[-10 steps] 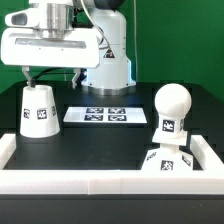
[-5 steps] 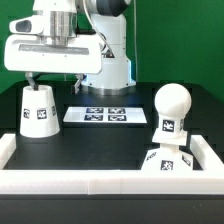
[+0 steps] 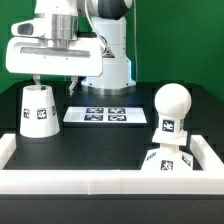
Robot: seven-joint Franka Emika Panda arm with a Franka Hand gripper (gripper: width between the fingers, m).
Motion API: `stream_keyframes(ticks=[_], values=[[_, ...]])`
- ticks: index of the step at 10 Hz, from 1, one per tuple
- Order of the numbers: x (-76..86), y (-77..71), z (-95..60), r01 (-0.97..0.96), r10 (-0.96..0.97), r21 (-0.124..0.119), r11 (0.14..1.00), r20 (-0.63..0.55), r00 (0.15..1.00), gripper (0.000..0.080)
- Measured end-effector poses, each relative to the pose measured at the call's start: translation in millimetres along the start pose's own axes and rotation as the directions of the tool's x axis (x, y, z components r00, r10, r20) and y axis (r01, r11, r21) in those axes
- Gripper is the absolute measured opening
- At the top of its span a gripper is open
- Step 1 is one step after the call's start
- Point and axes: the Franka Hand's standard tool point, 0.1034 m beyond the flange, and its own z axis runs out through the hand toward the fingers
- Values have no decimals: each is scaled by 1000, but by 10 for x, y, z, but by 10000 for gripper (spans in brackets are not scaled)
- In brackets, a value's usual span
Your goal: Assemble lamp
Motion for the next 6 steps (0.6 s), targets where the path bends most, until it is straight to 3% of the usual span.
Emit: stream_keyframes(ticks=[1, 2, 3, 4, 6], values=[[0, 0, 0, 0, 0, 0, 1000, 0, 1000, 273], [0, 0, 0, 0, 0, 0, 1000, 0, 1000, 273], [8, 0, -7, 0, 0, 0, 1000, -2, 1000, 85], [11, 2, -10, 0, 0, -1, 1000, -4, 1000, 44], [11, 2, -10, 0, 0, -1, 1000, -4, 1000, 44]])
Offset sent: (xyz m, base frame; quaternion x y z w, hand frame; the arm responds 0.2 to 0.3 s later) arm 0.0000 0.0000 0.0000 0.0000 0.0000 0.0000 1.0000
